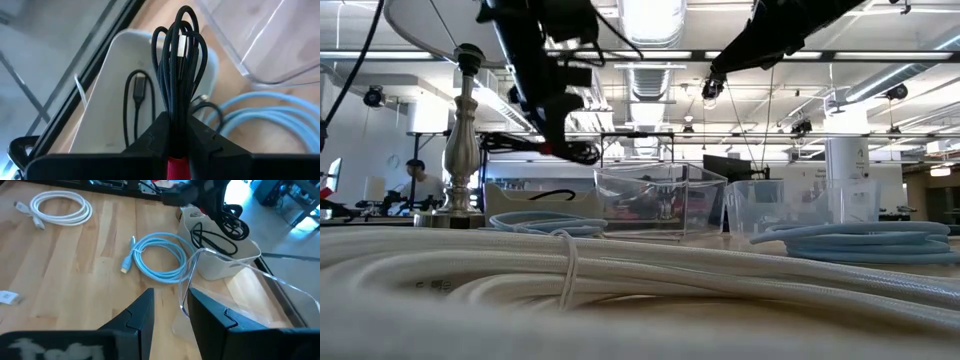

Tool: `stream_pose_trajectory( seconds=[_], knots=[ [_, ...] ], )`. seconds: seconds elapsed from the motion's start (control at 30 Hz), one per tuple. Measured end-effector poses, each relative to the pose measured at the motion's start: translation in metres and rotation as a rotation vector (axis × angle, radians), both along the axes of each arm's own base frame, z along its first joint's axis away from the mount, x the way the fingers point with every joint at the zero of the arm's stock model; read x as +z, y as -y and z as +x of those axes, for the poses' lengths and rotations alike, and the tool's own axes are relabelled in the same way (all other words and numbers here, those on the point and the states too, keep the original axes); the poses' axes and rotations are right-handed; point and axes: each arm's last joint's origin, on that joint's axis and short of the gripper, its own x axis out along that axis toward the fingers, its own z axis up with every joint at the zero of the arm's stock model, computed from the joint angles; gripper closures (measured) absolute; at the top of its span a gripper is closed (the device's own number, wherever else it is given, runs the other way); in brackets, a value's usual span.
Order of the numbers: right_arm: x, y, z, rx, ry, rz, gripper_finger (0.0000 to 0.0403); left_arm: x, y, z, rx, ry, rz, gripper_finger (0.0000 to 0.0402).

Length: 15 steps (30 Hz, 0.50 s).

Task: Pick & Place USB Port
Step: Put the left black USB cable into the white bin

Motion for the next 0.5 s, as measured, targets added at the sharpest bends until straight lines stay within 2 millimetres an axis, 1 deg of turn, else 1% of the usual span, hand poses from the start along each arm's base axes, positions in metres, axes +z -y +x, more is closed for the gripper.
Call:
stream_pose_trajectory(
  seconds=[0.1, 0.27, 0.37, 0.5],
  knots=[
    [-0.002, 0.000, -0.001, -0.001, -0.011, 0.000, 0.0296, -0.009, -0.015, 0.001, 0.024, -0.040, -0.019, 0.0358],
    [-0.011, 0.000, -0.003, -0.029, -0.029, 0.043, 0.0304, -0.027, -0.036, 0.004, 0.059, -0.108, -0.041, 0.0358],
    [-0.016, 0.001, -0.005, -0.037, -0.039, 0.054, 0.0308, -0.035, -0.044, 0.009, 0.055, -0.118, -0.036, 0.0358],
    [-0.017, 0.001, -0.005, -0.046, -0.038, 0.068, 0.0310, -0.046, -0.050, 0.019, 0.026, -0.102, -0.035, 0.0358]
  ],
)
